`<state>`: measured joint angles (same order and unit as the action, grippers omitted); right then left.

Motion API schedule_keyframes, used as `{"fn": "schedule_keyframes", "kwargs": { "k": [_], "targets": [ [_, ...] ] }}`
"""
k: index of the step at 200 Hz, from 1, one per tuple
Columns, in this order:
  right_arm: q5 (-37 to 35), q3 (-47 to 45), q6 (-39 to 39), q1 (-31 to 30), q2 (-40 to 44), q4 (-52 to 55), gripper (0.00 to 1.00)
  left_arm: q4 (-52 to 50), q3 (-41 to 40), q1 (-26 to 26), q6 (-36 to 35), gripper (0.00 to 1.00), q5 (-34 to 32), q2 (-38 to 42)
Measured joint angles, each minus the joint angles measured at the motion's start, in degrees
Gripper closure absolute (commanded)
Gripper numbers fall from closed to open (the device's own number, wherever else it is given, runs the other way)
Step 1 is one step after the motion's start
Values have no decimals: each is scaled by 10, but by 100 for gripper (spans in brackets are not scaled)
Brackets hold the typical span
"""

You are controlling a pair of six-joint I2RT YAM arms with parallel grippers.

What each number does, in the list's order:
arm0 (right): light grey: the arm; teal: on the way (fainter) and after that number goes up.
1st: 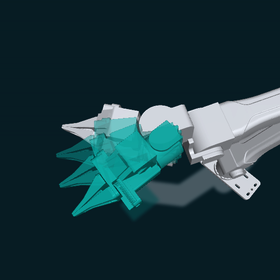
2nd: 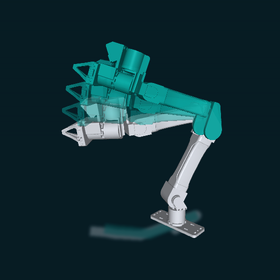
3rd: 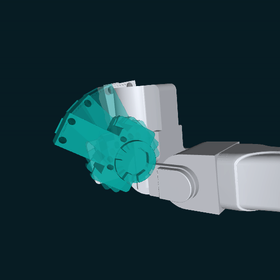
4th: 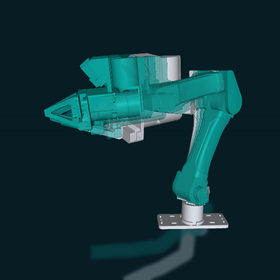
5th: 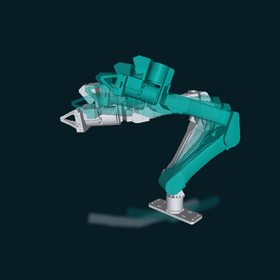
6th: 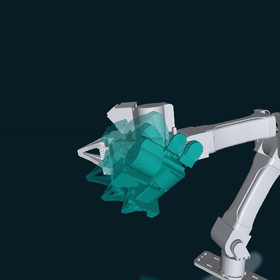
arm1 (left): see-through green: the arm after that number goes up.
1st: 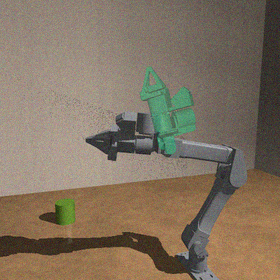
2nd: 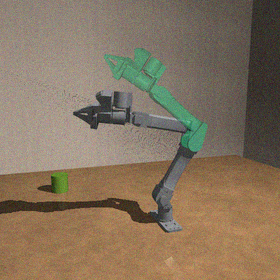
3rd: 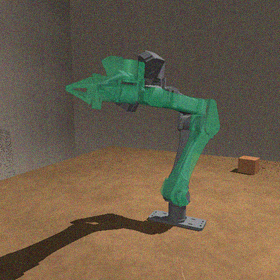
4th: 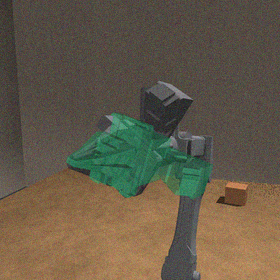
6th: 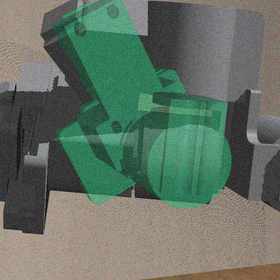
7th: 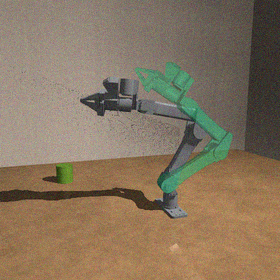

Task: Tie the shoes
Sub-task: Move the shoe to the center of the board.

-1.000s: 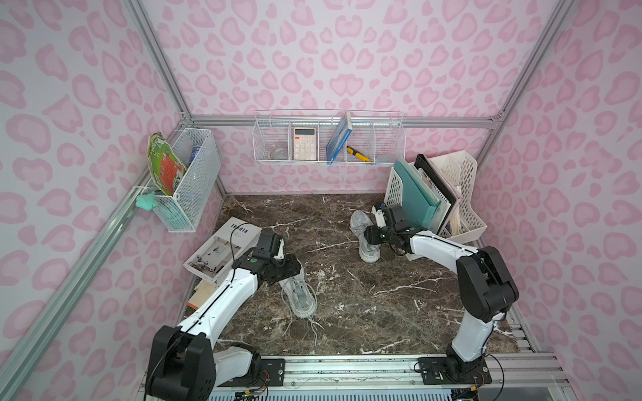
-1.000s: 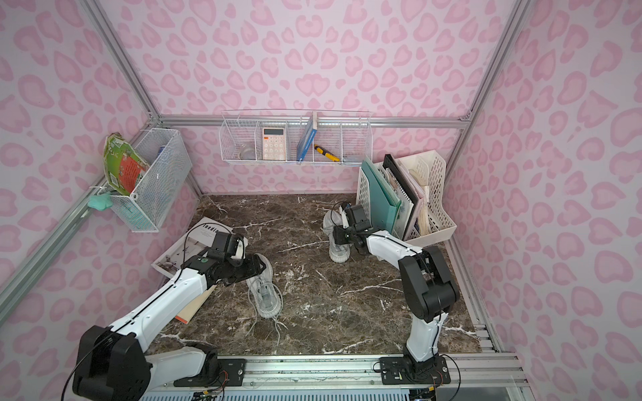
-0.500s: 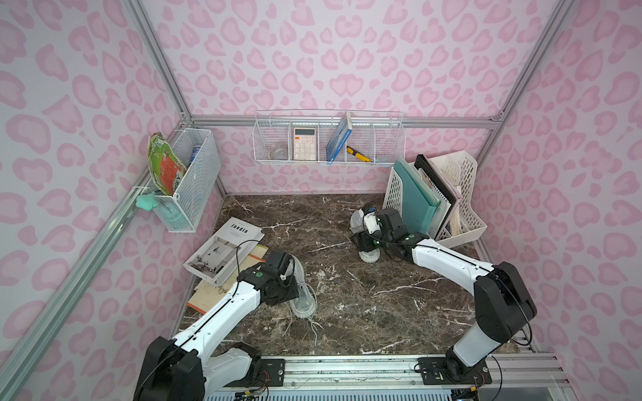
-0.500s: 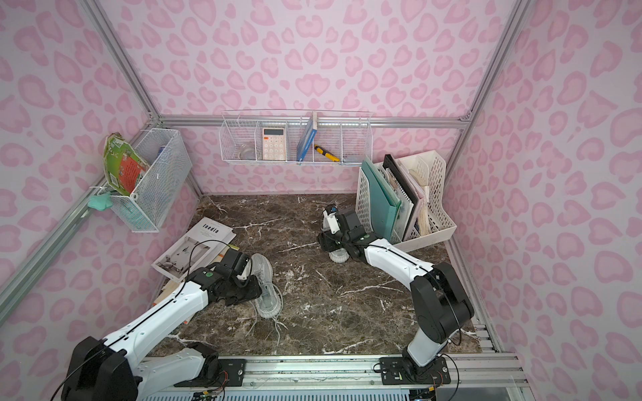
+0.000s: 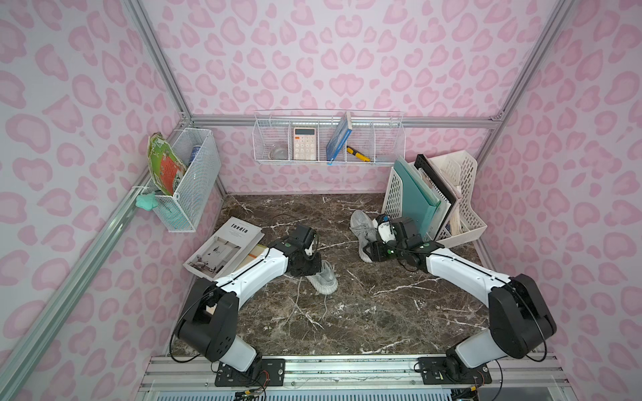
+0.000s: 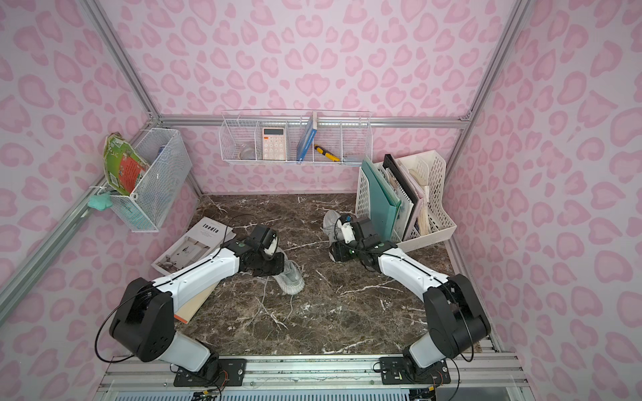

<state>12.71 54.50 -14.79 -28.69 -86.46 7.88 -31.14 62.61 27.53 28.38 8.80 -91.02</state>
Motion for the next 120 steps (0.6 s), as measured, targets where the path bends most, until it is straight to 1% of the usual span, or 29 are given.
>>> {"fn": "schedule_keyframes", "kwargs": {
  "k": [27, 54, 83, 120],
  "targets": [
    [3, -40, -2, 2, 37, 10, 29, 3, 45, 13, -17, 100, 9, -51],
    [7, -72, -5, 3, 62, 12, 29, -13, 50, 16, -36, 100, 10, -44],
    [23, -73, -7, -3, 51, 12, 29, -41, 49, 0, -53, 100, -2, -26],
    [40, -48, -5, -38, 20, 11, 29, -61, 51, -21, -74, 100, -3, -28]
  ]
}}
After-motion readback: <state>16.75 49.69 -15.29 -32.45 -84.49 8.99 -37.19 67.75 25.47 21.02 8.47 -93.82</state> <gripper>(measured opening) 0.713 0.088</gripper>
